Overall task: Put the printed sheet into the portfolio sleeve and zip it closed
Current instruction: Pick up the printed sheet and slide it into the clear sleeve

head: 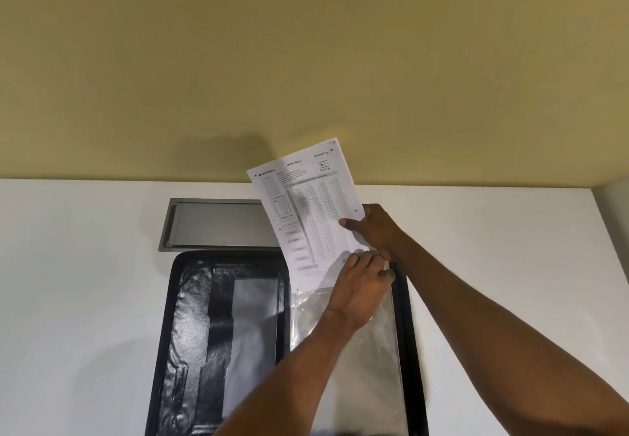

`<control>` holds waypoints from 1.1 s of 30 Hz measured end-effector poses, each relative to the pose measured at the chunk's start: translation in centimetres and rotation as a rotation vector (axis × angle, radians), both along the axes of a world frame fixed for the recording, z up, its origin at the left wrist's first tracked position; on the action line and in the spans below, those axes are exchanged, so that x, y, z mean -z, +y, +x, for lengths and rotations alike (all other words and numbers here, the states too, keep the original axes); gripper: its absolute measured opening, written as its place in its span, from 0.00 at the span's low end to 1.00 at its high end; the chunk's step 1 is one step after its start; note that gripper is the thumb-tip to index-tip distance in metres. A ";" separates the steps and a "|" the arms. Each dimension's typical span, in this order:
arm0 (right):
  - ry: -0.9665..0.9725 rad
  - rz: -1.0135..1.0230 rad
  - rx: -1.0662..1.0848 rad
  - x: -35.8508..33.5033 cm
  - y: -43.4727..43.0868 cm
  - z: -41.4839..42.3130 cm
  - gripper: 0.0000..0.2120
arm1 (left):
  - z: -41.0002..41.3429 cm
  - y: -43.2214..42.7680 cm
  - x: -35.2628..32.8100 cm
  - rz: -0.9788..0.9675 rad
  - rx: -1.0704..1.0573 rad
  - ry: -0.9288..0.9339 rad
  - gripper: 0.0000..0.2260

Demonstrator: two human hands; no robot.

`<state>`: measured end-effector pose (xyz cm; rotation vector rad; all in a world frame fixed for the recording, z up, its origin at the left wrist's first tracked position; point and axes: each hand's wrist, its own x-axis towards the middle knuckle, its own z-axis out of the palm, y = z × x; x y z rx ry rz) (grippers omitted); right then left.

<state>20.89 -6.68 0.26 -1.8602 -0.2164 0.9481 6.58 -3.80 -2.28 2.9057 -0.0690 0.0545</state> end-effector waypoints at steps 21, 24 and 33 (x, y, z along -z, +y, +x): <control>0.211 -0.045 0.064 1.6 -0.6 1.7 0.19 | 2.3 1.3 0.5 0.096 0.100 -0.074 0.09; 0.178 -0.041 0.038 2.2 -0.8 1.1 0.17 | 2.3 1.5 0.8 0.089 0.113 -0.104 0.10; 0.227 -0.023 0.091 2.9 -1.5 0.9 0.18 | 2.1 1.1 0.8 0.071 0.086 -0.071 0.13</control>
